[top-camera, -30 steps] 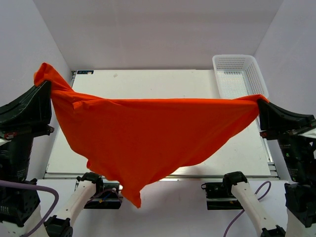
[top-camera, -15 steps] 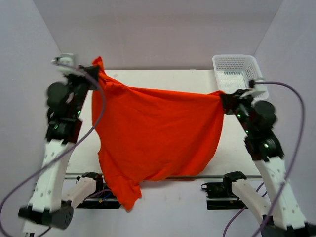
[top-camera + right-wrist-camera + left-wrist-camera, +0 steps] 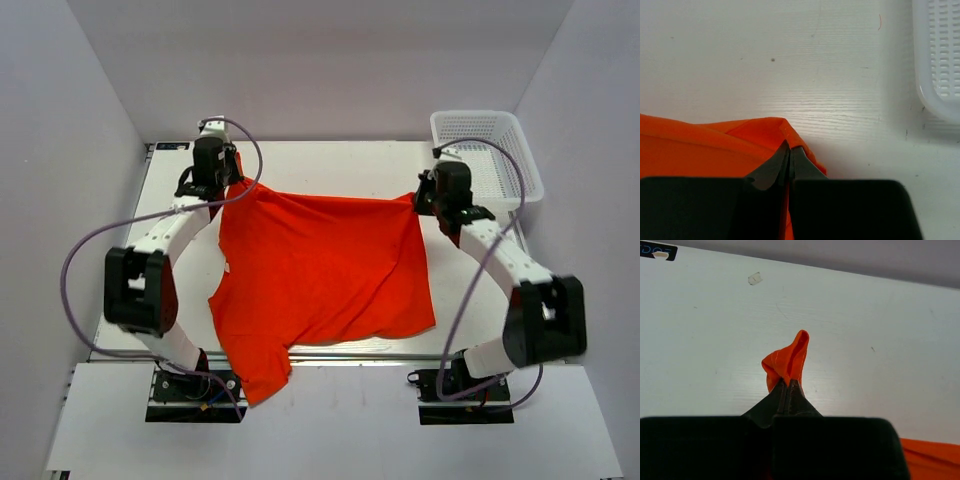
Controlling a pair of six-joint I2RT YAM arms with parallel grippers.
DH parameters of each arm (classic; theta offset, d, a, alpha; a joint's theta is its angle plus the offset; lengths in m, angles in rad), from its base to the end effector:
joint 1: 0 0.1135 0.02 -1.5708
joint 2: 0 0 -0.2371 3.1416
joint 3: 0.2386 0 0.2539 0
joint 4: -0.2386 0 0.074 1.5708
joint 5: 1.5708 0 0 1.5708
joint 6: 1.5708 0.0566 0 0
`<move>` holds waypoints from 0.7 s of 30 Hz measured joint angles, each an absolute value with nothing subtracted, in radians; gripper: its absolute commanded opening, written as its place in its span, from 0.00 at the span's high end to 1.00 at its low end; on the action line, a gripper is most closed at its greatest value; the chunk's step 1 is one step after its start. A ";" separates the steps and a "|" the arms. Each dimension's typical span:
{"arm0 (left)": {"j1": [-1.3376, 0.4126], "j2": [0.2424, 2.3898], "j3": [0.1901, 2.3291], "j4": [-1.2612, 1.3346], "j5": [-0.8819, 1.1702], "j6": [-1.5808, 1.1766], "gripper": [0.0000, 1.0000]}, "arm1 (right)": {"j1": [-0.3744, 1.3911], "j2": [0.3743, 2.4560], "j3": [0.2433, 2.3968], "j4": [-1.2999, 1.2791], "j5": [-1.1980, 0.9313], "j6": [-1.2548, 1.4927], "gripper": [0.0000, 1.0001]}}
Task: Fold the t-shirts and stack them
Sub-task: Flatten out the tshirt
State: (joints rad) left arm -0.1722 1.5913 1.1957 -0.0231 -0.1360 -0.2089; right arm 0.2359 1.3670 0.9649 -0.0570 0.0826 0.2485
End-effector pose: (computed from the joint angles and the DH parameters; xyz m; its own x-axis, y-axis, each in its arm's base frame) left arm 0.3900 -0.0600 0.2580 -0.4017 -0.1387 -0.9052 -0.0364 0.9901 -0.1355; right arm 0.3311 0.0748 0.2466 -0.4572 0.1422 -0.8779 -0.0501 0.9815 0.1850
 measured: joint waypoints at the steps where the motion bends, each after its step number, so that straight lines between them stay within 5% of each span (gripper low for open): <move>1: -0.172 1.639 1.231 -0.018 -0.149 -0.208 1.00 | 0.236 1.425 0.998 -0.045 0.089 0.247 1.00; 7: -0.154 1.948 1.512 0.000 -0.185 -0.207 1.00 | 0.236 1.766 1.280 -0.026 0.120 0.231 1.00; 9: -0.145 2.061 1.636 -0.021 -0.192 -0.202 0.51 | 0.236 1.870 1.398 -0.030 0.133 0.226 0.96; 10: -0.139 2.123 1.712 -0.030 -0.196 -0.200 0.12 | 0.236 1.924 1.465 -0.035 0.139 0.223 0.69; 11: -0.134 2.184 1.788 -0.046 -0.199 -0.199 0.00 | 0.236 1.984 1.541 -0.036 0.148 0.223 0.55; 13: -0.123 2.293 1.935 -0.084 -0.202 -0.204 0.00 | 0.236 2.084 1.674 -0.064 0.157 0.214 0.22; 15: -0.110 2.389 2.080 -0.144 -0.202 -0.207 0.00 | 0.236 2.164 1.788 -0.100 0.150 0.199 0.13; 21: -0.083 2.388 2.114 -0.255 -0.196 -0.215 0.00 | 0.236 2.108 1.750 -0.160 0.040 0.180 0.10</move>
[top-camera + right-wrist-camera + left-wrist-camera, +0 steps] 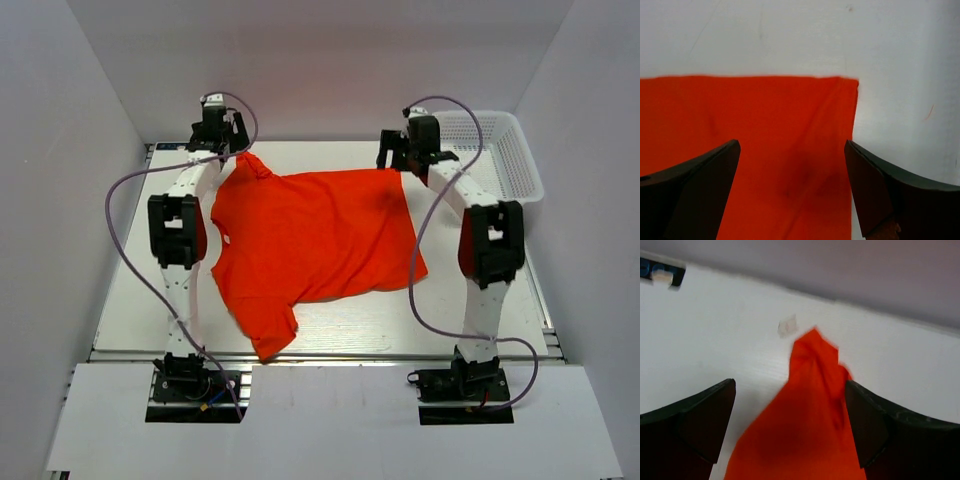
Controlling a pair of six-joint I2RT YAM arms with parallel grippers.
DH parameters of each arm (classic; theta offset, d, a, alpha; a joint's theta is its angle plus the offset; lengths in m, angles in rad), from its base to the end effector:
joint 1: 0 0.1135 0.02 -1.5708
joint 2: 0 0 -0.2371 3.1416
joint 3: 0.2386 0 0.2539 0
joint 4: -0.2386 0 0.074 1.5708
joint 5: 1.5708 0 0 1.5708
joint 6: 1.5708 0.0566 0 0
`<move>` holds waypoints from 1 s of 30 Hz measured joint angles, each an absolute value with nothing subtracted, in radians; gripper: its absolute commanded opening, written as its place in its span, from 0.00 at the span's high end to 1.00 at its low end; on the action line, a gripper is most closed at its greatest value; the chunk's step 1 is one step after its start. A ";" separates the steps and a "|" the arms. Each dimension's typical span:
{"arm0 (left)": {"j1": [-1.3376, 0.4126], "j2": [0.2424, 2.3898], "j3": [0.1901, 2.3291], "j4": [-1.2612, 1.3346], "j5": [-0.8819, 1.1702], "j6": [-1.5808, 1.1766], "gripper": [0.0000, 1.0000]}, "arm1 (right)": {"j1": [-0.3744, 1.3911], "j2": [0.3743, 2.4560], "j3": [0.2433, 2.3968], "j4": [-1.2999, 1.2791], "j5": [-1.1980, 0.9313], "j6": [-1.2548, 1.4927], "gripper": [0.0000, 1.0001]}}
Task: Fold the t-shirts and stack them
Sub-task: Flatten out the tshirt
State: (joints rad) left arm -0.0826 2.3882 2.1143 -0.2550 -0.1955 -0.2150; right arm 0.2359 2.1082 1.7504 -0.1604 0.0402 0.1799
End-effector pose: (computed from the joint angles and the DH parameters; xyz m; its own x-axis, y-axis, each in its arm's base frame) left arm 0.5575 -0.0351 0.2014 -0.4729 -0.1708 -0.8644 -0.1915 0.9775 -0.0884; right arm 0.4934 0.1163 0.2223 -0.5095 0.0614 -0.8583 -0.1102 0.9846 0.1359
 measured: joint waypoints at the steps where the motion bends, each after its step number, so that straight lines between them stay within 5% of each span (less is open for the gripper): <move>1: -0.080 2.341 2.047 -0.259 -0.194 -0.220 0.00 | 0.238 2.044 1.674 -0.153 0.018 0.181 0.10; 15: -0.158 1.479 1.073 -0.203 0.165 -0.417 0.00 | 0.255 1.204 0.790 -0.207 -0.022 0.340 0.10; 22: -0.284 1.307 0.753 -0.242 0.313 -0.495 0.00 | 0.255 1.046 0.525 -0.261 -0.156 0.420 0.10; 30: -0.403 1.048 0.545 -0.262 0.328 -0.563 0.00 | 0.256 1.095 0.459 -0.226 -0.169 0.481 0.15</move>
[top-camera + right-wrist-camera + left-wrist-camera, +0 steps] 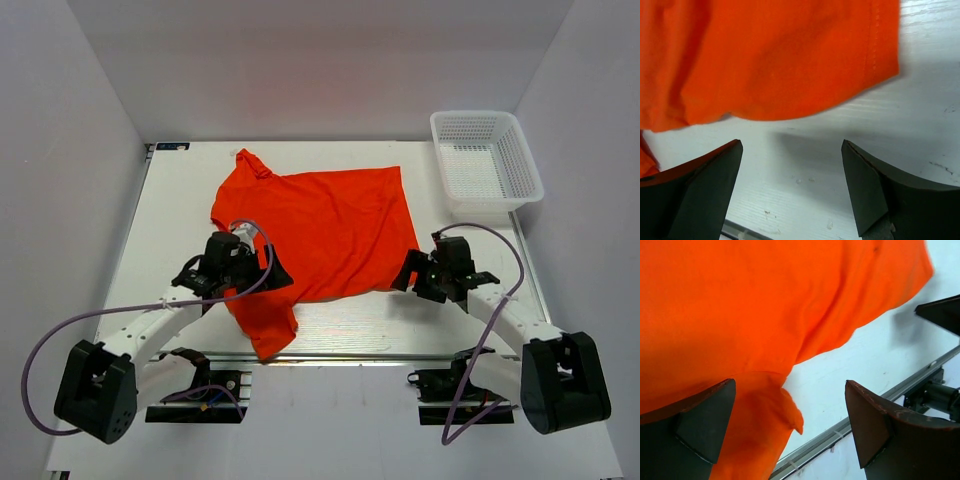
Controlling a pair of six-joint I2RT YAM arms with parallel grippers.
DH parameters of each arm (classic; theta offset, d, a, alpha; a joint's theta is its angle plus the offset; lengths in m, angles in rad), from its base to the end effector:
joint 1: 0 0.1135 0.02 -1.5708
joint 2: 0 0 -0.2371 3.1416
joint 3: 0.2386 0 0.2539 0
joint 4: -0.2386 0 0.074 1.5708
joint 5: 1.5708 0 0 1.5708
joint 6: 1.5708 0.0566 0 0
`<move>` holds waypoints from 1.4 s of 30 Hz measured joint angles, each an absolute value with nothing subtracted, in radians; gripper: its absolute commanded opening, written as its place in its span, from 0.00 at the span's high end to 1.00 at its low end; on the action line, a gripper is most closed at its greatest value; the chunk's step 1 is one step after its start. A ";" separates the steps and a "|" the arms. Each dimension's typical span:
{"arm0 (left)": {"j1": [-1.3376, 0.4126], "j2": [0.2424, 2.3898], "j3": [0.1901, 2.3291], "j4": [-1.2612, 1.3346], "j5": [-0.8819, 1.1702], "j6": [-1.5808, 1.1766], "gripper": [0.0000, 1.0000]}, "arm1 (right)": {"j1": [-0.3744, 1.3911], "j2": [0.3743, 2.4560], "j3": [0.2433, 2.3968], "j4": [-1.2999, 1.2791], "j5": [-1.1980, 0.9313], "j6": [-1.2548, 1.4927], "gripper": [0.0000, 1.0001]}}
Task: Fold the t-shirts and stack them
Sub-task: Flatten out the tshirt
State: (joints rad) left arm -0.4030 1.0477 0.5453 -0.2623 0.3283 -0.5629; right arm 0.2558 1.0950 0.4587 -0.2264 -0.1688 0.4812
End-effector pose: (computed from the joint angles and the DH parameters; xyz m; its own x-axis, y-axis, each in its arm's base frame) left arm 0.2124 -0.1104 0.1644 -0.8509 -0.1863 -0.4911 0.1551 0.8041 -0.5739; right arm 0.2200 0.0674 0.1273 -0.8158 0.2583 -0.5175 0.0253 0.9099 0.4142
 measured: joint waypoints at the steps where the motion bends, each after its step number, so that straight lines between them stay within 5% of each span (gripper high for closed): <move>1: -0.407 1.061 0.539 -0.262 0.324 -0.567 0.00 | 0.256 1.107 0.459 -0.216 -0.159 0.491 0.17; 5: -0.419 1.123 0.538 -0.259 0.306 -0.563 0.00 | 0.255 1.169 0.463 -0.146 -0.120 0.525 0.28; 7: -0.424 1.146 0.538 -0.260 0.290 -0.555 0.00 | 0.255 1.206 0.466 -0.100 -0.101 0.539 0.55; 8: -0.426 1.153 0.538 -0.262 0.281 -0.553 0.00 | 0.255 1.226 0.471 -0.089 -0.094 0.542 0.82; 11: -0.428 1.162 0.539 -0.270 0.253 -0.542 0.00 | 0.256 1.283 0.488 -0.078 -0.083 0.554 1.00; 22: -0.421 1.202 0.585 -0.270 0.193 -0.505 0.00 | 0.288 1.342 0.759 -0.135 -0.131 0.558 1.00; 32: -0.413 1.326 0.685 -0.297 0.171 -0.467 0.00 | 0.358 1.727 1.148 -0.195 -0.157 0.539 1.00; 42: -0.408 1.446 0.757 -0.346 0.127 -0.458 0.00 | 0.419 1.970 1.454 -0.260 -0.152 0.339 0.33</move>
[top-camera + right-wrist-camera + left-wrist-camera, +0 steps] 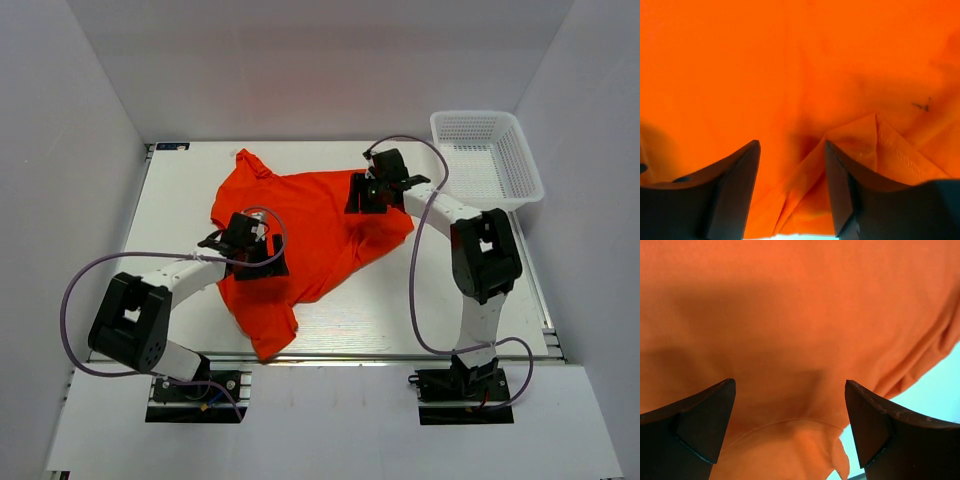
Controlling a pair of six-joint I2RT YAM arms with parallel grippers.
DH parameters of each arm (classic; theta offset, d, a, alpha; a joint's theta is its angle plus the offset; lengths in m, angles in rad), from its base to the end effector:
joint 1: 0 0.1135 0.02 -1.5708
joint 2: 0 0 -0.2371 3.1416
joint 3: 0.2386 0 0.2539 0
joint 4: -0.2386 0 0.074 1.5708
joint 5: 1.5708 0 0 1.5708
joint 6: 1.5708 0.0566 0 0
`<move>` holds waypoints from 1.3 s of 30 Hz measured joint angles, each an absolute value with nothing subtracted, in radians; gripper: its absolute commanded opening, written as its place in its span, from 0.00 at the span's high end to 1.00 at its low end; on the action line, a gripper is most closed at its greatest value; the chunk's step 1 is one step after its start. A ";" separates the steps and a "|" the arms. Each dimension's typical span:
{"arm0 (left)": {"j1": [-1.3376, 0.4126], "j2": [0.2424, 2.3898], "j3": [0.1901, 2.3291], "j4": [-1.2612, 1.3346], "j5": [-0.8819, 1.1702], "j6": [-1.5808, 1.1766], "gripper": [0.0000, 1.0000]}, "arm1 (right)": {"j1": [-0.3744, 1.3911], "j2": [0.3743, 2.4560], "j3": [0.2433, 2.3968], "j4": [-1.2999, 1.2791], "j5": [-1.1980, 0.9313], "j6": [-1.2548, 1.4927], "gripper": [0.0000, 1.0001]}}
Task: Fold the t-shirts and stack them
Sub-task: Flatten out the tshirt
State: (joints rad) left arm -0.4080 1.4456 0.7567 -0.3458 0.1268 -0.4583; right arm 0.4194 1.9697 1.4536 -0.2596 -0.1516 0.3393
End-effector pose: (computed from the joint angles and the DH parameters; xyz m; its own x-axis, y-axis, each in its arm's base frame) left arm 0.2592 -0.1198 0.1264 -0.9081 -0.0856 -0.4100 0.0570 0.9445 -0.3235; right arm 0.4067 0.1907 0.1714 -0.7698 0.0170 -0.6380 -0.2596 0.9049 0.3373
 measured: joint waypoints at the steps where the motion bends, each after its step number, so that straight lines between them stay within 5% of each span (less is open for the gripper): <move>1: -0.408 1.453 0.759 -0.349 0.124 -0.457 0.00 | 0.422 1.953 1.446 -0.261 -0.150 0.319 0.31; 9: -0.408 1.498 0.771 -0.347 0.115 -0.453 0.00 | 0.394 1.706 1.215 -0.267 -0.061 0.266 0.32; 19: -0.408 1.502 0.773 -0.335 0.117 -0.455 0.00 | 0.335 1.766 1.131 -0.279 -0.125 0.313 0.42; 22: -0.408 1.502 0.771 -0.329 0.117 -0.458 0.00 | 0.335 1.806 1.146 -0.266 -0.172 0.321 0.57; 27: -0.408 1.502 0.768 -0.322 0.115 -0.461 0.00 | 0.336 1.834 1.156 -0.252 -0.230 0.338 1.00; 39: -0.408 1.478 0.736 -0.291 0.088 -0.479 0.00 | 0.336 1.673 1.152 -0.479 -0.055 0.362 1.00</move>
